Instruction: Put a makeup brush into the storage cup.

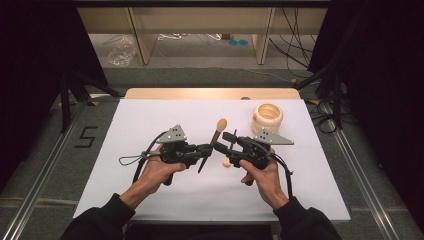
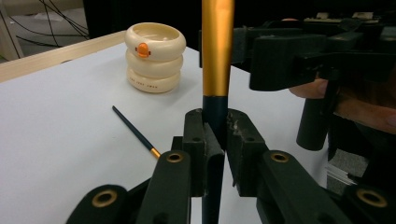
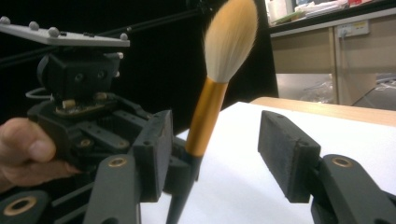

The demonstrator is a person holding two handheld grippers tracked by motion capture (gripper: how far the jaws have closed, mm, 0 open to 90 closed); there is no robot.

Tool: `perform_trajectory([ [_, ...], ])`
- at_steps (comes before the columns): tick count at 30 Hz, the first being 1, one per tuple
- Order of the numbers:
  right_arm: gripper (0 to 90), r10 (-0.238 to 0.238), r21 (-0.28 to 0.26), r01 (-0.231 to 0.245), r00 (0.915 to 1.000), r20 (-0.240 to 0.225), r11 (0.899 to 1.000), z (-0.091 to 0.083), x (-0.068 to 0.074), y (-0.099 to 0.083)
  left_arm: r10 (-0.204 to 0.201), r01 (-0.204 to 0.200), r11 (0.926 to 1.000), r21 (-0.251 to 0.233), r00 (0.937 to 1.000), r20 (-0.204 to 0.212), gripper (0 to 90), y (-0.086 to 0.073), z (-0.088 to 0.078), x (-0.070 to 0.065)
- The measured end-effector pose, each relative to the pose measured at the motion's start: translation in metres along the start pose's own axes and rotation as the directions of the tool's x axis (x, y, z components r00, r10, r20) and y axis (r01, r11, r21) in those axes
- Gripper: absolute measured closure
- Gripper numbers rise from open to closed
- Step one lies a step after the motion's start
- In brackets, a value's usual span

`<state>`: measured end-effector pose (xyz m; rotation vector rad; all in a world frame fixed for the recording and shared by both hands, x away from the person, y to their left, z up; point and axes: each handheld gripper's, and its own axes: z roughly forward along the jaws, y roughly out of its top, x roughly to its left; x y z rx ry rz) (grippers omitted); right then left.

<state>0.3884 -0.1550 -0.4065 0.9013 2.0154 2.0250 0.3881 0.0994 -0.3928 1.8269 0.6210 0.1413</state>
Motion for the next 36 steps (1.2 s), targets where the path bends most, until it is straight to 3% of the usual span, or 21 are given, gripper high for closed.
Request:
perform_trajectory([
  [18, 73.8, 0.046, -0.02, -0.048, 0.9951, -0.088, 0.999, 0.008, 0.001, -0.001, 0.013, -0.013, 0.9998, -0.015, 0.9998, 0.017, 78.8, 0.001, 0.002, -0.006],
  [19, 77.9, 0.073, -0.017, -0.075, 0.9928, -0.095, 0.997, 0.008, 0.002, 0.0, 0.013, -0.013, 0.9997, -0.021, 0.9998, 0.015, 78.8, 0.001, 0.003, -0.008],
  [24, 79.3, 0.078, -0.03, -0.082, 0.9901, -0.116, 0.996, 0.008, 0.001, 0.0, 0.009, -0.009, 0.9996, -0.026, 0.9998, 0.019, 78.8, 0.001, 0.003, -0.008],
  [29, 79.4, 0.056, -0.036, -0.061, 0.9916, -0.116, 0.998, 0.009, 0.002, 0.001, 0.017, -0.016, 0.9996, -0.022, 0.9996, 0.021, 78.5, 0.002, 0.002, -0.008],
  [31, 79.4, 0.054, -0.029, -0.058, 0.9914, -0.119, 0.998, 0.009, 0.003, 0.002, 0.014, -0.014, 0.9997, -0.019, 0.9998, 0.013, 75.0, 0.002, 0.002, -0.009],
  [33, 79.4, 0.031, -0.026, -0.034, 0.9936, -0.109, 0.999, 0.008, 0.003, 0.003, 0.064, -0.064, 0.9979, 0.009, 0.9978, -0.018, 67.8, 0.0, 0.0, -0.012],
  [36, 79.4, 0.0, -0.013, -0.001, 0.9952, -0.098, 1.0, 0.004, 0.002, 0.006, 0.076, -0.075, 0.9967, 0.03, 0.9965, -0.035, 55.9, -0.001, -0.002, -0.013],
])
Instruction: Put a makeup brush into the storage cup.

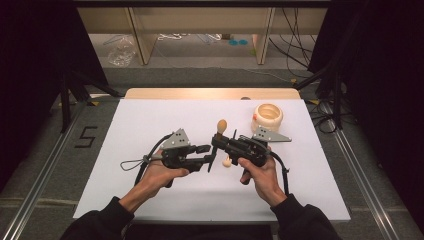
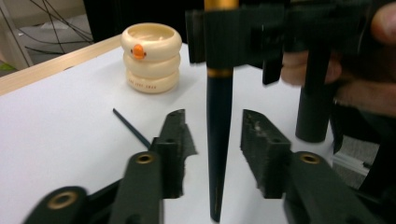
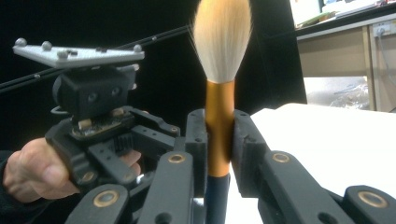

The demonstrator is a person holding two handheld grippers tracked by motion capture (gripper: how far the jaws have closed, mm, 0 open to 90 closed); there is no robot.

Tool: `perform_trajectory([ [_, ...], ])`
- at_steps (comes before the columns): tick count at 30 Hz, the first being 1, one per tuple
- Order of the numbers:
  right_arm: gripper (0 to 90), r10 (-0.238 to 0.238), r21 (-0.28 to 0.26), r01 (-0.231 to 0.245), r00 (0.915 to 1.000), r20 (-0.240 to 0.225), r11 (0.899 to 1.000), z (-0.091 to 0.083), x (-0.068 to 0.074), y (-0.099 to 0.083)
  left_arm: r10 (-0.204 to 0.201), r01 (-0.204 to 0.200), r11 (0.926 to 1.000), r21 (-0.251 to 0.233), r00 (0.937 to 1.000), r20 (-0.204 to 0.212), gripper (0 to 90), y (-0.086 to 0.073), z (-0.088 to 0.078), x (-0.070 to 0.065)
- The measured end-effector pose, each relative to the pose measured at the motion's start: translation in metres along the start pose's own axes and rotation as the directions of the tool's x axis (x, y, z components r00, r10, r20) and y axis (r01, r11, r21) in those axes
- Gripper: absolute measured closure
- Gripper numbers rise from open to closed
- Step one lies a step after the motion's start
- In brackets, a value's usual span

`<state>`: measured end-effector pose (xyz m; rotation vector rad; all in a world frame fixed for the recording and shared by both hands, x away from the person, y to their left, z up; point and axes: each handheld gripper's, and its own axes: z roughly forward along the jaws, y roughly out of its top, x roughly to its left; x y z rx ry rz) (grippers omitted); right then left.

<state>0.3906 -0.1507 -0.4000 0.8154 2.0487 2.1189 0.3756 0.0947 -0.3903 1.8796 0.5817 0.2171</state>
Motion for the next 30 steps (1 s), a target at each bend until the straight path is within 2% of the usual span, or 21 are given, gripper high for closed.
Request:
perform_trajectory([
  [1, 79.4, -0.007, 0.008, 0.007, 0.9999, 0.01, 1.0, -0.002, 0.001, 0.001, -0.002, 0.003, 1.0, 0.005, 0.9999, -0.012, 50.8, -0.001, -0.001, -0.001],
  [2, 79.4, -0.018, 0.011, 0.018, 0.9997, 0.015, 1.0, -0.003, 0.0, 0.002, 0.003, -0.002, 0.9999, 0.013, 0.9989, -0.047, 45.9, -0.001, -0.006, -0.003],
  [4, 79.4, -0.036, 0.005, 0.036, 0.999, 0.026, 0.999, -0.004, 0.0, 0.004, 0.003, -0.003, 0.9999, 0.012, 0.9985, -0.054, 39.6, -0.002, -0.007, -0.004],
  [5, 79.4, -0.047, 0.011, 0.046, 0.9983, 0.033, 0.999, -0.005, 0.0, 0.005, 0.008, -0.006, 0.9998, 0.018, 0.9971, -0.075, 38.9, -0.004, -0.013, -0.004],
  [6, 79.4, -0.047, 0.011, 0.046, 0.9983, 0.033, 0.999, -0.005, 0.0, 0.005, 0.008, -0.006, 0.9998, 0.018, 0.9971, -0.075, 38.1, -0.004, -0.013, -0.004],
  [7, 79.4, -0.071, 0.02, 0.07, 0.9959, 0.056, 0.997, -0.006, -0.002, 0.006, 0.01, -0.008, 0.9996, 0.027, 0.9965, -0.083, 36.9, -0.007, -0.02, -0.004],
  [9, 79.4, -0.086, 0.026, 0.084, 0.9939, 0.07, 0.996, -0.008, -0.003, 0.006, -0.01, 0.014, 0.9992, 0.037, 0.9953, -0.096, 35.3, -0.012, -0.026, -0.005],
  [13, 79.4, -0.104, 0.055, 0.099, 0.9904, 0.091, 0.994, -0.011, -0.005, 0.008, -0.007, 0.014, 0.9981, 0.061, 0.9933, -0.115, 34.5, -0.022, -0.037, -0.003],
  [15, 79.4, -0.112, 0.048, 0.108, 0.9891, 0.096, 0.993, -0.011, -0.006, 0.009, -0.016, 0.024, 0.9979, 0.06, 0.9922, -0.123, 32.9, -0.025, -0.039, -0.002],
  [16, 79.4, -0.121, 0.066, 0.114, 0.9876, 0.101, 0.991, -0.012, -0.005, 0.01, -0.016, 0.021, 0.9991, 0.038, 0.9892, -0.146, 32.3, -0.031, -0.046, 0.002],
  [17, 79.4, -0.118, 0.06, 0.112, 0.9873, 0.107, 0.992, -0.013, -0.005, 0.01, -0.016, 0.021, 0.9991, 0.038, 0.9892, -0.146, 31.8, -0.031, -0.046, 0.002],
  [18, 79.4, -0.119, 0.045, 0.115, 0.9877, 0.102, 0.992, -0.013, -0.006, 0.011, -0.042, 0.045, 0.9988, 0.017, 0.9856, -0.164, 31.1, -0.035, -0.052, 0.003],
  [19, 79.4, -0.133, 0.063, 0.127, 0.9849, 0.111, 0.99, -0.014, -0.006, 0.012, -0.038, 0.041, 0.999, 0.016, 0.9846, -0.171, 30.5, -0.037, -0.056, 0.005],
  [20, 79.4, -0.159, 0.049, 0.155, 0.9798, 0.121, 0.987, -0.014, -0.008, 0.012, -0.038, 0.041, 0.999, 0.016, 0.9846, -0.171, 29.7, -0.037, -0.056, 0.005],
  [21, 79.4, -0.142, 0.063, 0.135, 0.9831, 0.116, 0.989, -0.016, -0.008, 0.013, -0.036, 0.04, 0.9991, 0.015, 0.9822, -0.184, 29.6, -0.041, -0.063, 0.005],
  [23, 79.4, -0.152, 0.055, 0.146, 0.9806, 0.124, 0.988, -0.016, -0.01, 0.014, -0.041, 0.044, 0.999, 0.013, 0.9816, -0.187, 28.6, -0.042, -0.067, 0.005],
  [24, 79.4, -0.15, 0.064, 0.143, 0.9795, 0.134, 0.988, -0.018, -0.01, 0.014, -0.042, 0.044, 0.999, 0.009, 0.9772, -0.208, 27.9, -0.046, -0.074, 0.003],
  [26, 79.4, -0.141, 0.069, 0.132, 0.9803, 0.138, 0.989, -0.02, -0.01, 0.016, -0.024, 0.028, 0.9995, 0.012, 0.9738, -0.226, 26.6, -0.05, -0.079, 0.002],
  [27, 79.4, -0.152, 0.066, 0.144, 0.978, 0.143, 0.987, -0.02, -0.011, 0.016, -0.025, 0.029, 0.9995, 0.014, 0.9718, -0.234, 25.9, -0.051, -0.081, 0.002],
  [29, 79.3, -0.163, 0.062, 0.155, 0.9765, 0.141, 0.986, -0.021, -0.013, 0.018, -0.035, 0.038, 0.9993, 0.005, 0.97, -0.241, 24.5, -0.054, -0.085, 0.001],
  [30, 79.3, -0.152, 0.067, 0.143, 0.9765, 0.153, 0.987, -0.023, -0.012, 0.018, -0.035, 0.038, 0.9993, 0.005, 0.97, -0.241, 23.5, -0.054, -0.085, 0.001],
])
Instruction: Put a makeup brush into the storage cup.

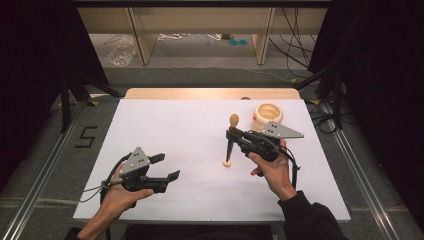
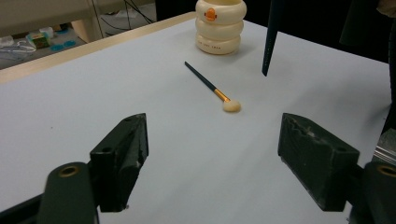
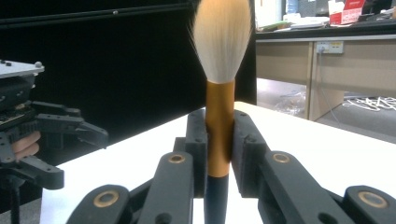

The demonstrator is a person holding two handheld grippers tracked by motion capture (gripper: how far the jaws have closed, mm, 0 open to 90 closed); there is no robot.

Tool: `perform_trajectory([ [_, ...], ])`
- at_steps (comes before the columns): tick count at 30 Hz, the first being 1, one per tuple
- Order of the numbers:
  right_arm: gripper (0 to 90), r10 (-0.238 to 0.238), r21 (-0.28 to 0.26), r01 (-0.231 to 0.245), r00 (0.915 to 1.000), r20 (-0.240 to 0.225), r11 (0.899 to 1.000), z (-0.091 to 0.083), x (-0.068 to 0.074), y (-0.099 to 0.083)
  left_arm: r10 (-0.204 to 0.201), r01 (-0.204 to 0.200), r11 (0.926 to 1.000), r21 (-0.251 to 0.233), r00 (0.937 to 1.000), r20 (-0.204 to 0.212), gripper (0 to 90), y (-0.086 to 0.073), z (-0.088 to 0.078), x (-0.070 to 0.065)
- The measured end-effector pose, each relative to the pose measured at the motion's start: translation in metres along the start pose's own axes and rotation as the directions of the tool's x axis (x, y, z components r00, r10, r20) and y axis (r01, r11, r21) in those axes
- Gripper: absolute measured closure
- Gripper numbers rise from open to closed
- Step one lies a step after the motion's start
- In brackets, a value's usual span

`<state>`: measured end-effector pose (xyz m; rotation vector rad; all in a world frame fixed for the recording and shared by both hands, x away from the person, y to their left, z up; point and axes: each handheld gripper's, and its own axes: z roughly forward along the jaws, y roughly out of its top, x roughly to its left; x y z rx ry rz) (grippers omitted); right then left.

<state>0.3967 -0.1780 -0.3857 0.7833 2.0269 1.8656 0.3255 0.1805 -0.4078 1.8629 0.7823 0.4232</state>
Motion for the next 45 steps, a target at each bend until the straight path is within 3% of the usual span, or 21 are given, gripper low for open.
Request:
perform_trajectory([
  [3, 79.4, -0.012, -0.008, 0.012, 0.9999, -0.003, 1.0, -0.001, -0.002, 0.001, -0.023, 0.023, 0.9997, -0.013, 0.9997, 0.009, 20.8, -0.006, -0.003, -0.002],
  [6, 79.4, -0.011, 0.003, 0.011, 0.9997, 0.02, 1.0, -0.005, -0.006, 0.002, 0.036, -0.035, 0.9993, 0.011, 0.9992, -0.018, 17.8, -0.009, -0.005, -0.004],
  [8, 79.4, -0.015, -0.003, 0.015, 0.9994, 0.033, 1.0, -0.006, -0.009, 0.003, 0.038, -0.038, 0.9992, 0.012, 0.999, -0.022, 17.2, -0.01, -0.006, -0.005],
  [14, 79.4, -0.012, -0.018, 0.013, 0.9975, 0.07, 1.0, -0.014, -0.017, 0.008, 0.016, -0.015, 0.9998, 0.011, 0.9995, -0.029, 17.1, -0.013, -0.008, -0.005],
  [16, 79.3, -0.022, -0.011, 0.023, 0.9965, 0.08, 1.0, -0.017, -0.02, 0.01, 0.034, -0.033, 0.9992, 0.02, 0.9986, -0.04, 16.7, -0.014, -0.01, -0.004],
  [18, 79.4, -0.017, -0.008, 0.018, 0.996, 0.088, 1.0, -0.021, -0.023, 0.012, 0.012, -0.012, 0.9999, 0.007, 0.999, -0.043, 16.6, -0.015, -0.009, -0.005],
  [22, 79.4, -0.019, -0.013, 0.021, 0.9939, 0.109, 1.0, -0.026, -0.028, 0.014, 0.022, -0.022, 0.9997, 0.012, 0.9987, -0.047, 16.7, -0.016, -0.011, -0.005],
  [23, 79.4, -0.027, -0.017, 0.03, 0.9908, 0.133, 0.999, -0.029, -0.031, 0.016, 0.004, -0.004, 0.9999, 0.011, 0.9989, -0.046, 16.7, -0.017, -0.011, -0.005],
  [35, 79.4, -0.051, 0.002, 0.052, 0.9763, 0.21, 0.999, -0.041, -0.05, 0.021, -0.011, 0.011, 0.9998, 0.016, 0.9993, -0.037, 16.4, -0.018, -0.009, -0.005],
  [39, 79.3, -0.046, 0.005, 0.046, 0.9718, 0.231, 0.999, -0.043, -0.056, 0.024, -0.008, 0.009, 0.9998, 0.015, 0.9992, -0.038, 16.4, -0.018, -0.009, -0.003],
  [40, 79.4, -0.045, 0.014, 0.043, 0.9705, 0.237, 0.999, -0.044, -0.058, 0.025, -0.023, 0.024, 0.9997, 0.01, 0.9991, -0.034, 16.4, -0.019, -0.008, -0.004],
  [45, 79.3, -0.032, -0.009, 0.036, 0.9623, 0.27, 0.999, -0.048, -0.071, 0.03, -0.022, 0.023, 0.9997, 0.01, 0.9989, -0.04, 16.4, -0.018, -0.009, -0.004],
])
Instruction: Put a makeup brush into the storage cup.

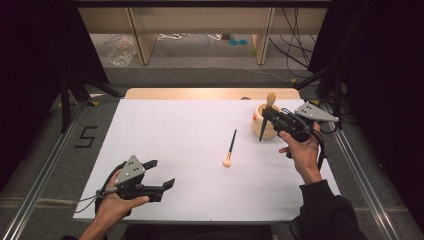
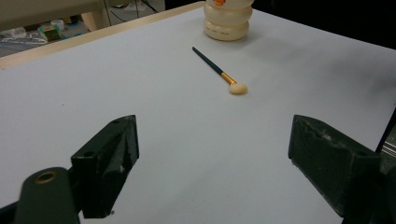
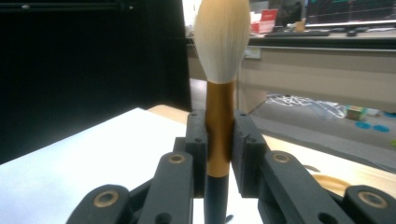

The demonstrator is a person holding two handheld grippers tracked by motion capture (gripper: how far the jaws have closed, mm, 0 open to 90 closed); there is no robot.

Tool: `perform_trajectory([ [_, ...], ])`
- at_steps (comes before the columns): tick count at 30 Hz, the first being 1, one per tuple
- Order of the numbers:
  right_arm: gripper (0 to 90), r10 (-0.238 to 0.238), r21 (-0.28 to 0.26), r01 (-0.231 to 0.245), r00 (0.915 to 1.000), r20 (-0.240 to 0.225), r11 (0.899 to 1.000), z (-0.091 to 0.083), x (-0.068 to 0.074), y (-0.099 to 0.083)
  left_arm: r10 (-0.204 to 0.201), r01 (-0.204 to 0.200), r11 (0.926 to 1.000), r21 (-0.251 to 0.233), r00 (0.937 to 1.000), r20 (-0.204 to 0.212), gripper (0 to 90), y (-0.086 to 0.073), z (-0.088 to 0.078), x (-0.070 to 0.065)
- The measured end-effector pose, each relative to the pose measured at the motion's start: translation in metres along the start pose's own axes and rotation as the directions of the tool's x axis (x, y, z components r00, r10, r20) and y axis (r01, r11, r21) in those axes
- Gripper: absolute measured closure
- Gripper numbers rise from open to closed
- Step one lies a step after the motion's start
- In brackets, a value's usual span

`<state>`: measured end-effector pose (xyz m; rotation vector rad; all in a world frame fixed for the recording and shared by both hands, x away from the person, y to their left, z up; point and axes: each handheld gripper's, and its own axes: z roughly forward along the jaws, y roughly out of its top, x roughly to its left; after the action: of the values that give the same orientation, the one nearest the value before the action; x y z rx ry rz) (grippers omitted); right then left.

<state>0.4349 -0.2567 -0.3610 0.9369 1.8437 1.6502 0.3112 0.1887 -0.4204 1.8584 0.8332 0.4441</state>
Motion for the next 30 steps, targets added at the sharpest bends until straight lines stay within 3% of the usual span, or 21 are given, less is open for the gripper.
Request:
perform_trajectory([
  [15, 79.4, 0.014, -0.027, -0.011, 0.9953, 0.096, 1.0, -0.001, -0.031, 0.012, -0.012, 0.012, 0.9999, -0.008, 0.9999, -0.004, 16.4, 0.001, 0.0, 0.0],
  [30, 79.3, -0.008, -0.035, 0.013, 0.989, 0.148, 0.999, 0.01, -0.047, 0.028, -0.013, 0.013, 0.9999, -0.003, 0.9999, 0.002, 16.4, 0.0, 0.0, 0.0],
])
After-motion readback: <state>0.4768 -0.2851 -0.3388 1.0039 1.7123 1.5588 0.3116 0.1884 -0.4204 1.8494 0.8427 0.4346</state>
